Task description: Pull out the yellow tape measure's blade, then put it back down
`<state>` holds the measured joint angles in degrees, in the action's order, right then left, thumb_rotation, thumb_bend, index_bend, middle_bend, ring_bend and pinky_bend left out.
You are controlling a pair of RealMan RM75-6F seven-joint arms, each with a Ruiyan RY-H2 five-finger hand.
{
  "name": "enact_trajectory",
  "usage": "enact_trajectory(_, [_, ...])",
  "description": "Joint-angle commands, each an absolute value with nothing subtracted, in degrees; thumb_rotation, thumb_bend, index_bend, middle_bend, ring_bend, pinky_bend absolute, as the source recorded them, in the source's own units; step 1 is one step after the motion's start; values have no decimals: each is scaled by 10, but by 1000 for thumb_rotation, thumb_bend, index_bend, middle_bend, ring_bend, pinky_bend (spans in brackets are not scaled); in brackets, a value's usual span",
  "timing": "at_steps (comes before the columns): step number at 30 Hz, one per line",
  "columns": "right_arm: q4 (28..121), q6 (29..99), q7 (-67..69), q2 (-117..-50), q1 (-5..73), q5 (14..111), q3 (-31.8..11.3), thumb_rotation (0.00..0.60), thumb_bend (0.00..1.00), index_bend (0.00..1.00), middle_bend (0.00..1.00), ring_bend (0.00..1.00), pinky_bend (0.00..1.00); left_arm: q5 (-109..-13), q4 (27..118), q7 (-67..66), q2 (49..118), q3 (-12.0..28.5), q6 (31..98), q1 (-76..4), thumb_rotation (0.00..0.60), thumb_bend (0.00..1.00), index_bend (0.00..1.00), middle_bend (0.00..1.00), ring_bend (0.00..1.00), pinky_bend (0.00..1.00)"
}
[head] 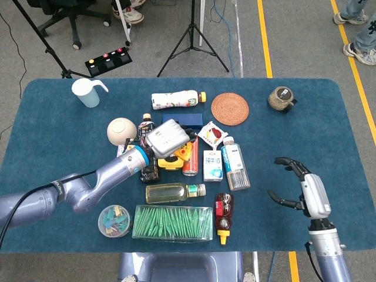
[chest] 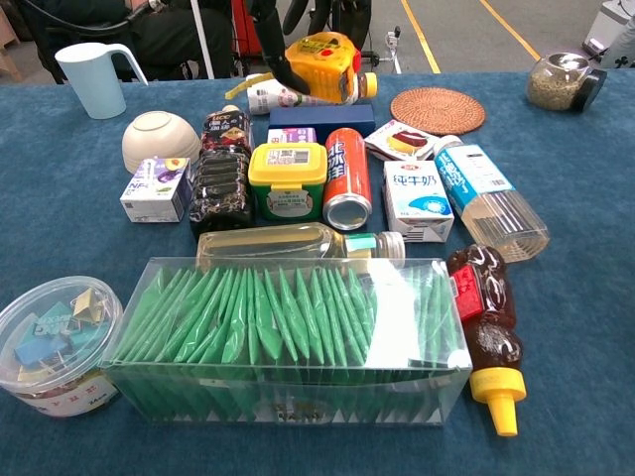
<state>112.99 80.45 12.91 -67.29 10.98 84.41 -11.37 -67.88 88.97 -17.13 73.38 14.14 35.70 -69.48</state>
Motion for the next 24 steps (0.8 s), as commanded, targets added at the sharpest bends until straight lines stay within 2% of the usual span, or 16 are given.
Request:
enact_trajectory(1, [1137,794,148,-688,123,841,-119,600,228,203,270,266,306,-673,894,-170,730,148,355,-703,600,262,509,372,403,463])
enact_trajectory(11, [1120,760,165,-734,161,800,-139,600,210,80,180,193,266,-614,901,-194,727,158,336,-744,600,263,519,378,403,477])
enact_trajectory(17, [1113,752,153,-762,177,761,-154,600,207,5,93,124,176,-545,905,-225,724,151,327,-777,600,264,520,388,403,482])
enact_trajectory(24, [1102,757,100,-800,195,712,-173,600,199,0,29,77,155,-459,903,-268,733,132,337,-822,600,263,536,412,403,484])
